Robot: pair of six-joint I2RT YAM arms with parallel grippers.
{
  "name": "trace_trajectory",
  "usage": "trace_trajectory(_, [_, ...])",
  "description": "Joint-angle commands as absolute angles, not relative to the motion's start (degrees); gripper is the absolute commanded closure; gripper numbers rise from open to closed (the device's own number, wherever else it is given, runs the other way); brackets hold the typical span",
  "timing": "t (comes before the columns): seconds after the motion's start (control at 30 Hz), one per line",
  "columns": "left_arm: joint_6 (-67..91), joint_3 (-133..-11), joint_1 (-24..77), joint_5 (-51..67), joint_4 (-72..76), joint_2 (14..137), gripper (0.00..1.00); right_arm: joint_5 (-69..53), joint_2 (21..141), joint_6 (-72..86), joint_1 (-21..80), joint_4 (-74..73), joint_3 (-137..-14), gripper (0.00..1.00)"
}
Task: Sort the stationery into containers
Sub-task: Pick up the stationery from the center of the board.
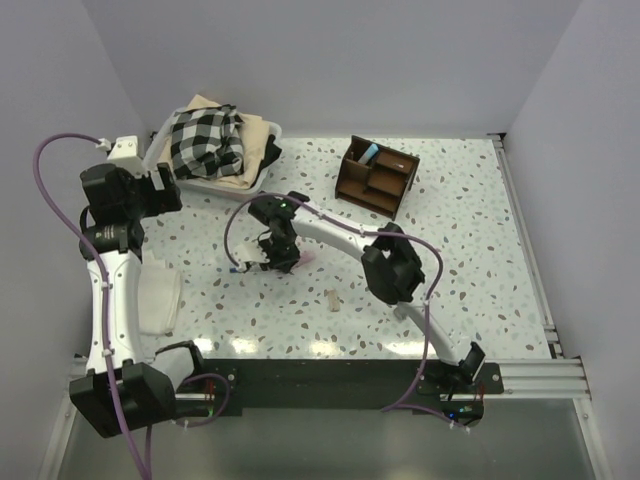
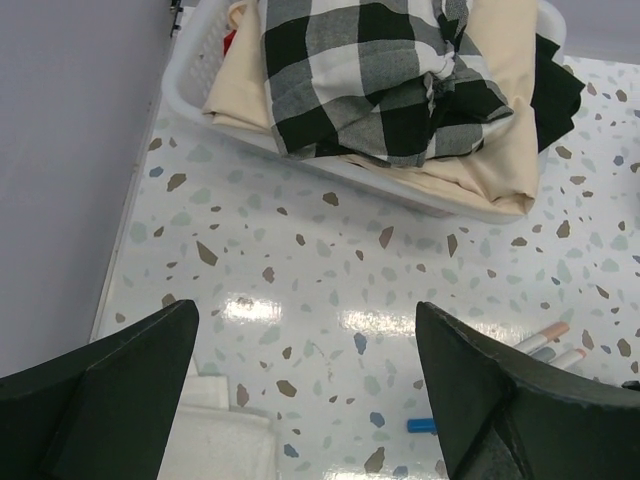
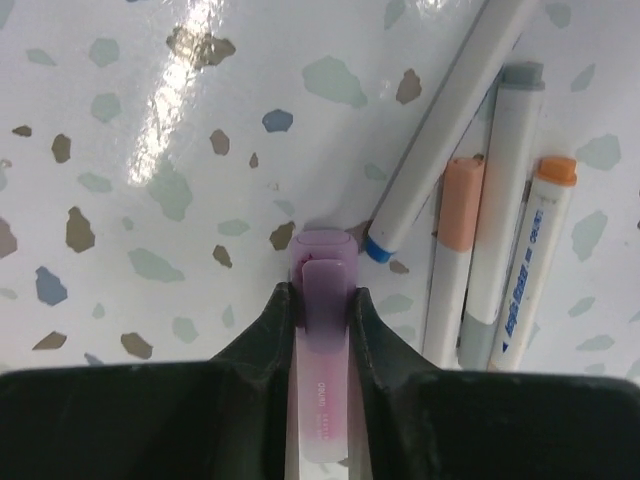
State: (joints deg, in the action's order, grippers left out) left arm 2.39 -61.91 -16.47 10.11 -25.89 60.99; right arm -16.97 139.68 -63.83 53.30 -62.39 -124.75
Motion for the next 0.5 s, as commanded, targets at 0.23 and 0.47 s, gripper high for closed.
trace_trajectory(0.23, [-5.0, -58.36, -16.52, 34.34, -15.91, 66.0, 0.15, -18.28, 118.76, -39.59, 40.37, -53.76, -130.18, 1.0])
trace_trajectory(0.47, [-9.83, -58.44, -16.43, 42.97, -11.51, 69.08, 0.17, -10.48, 106.53, -12.41, 26.64, -13.4, -108.67, 1.0])
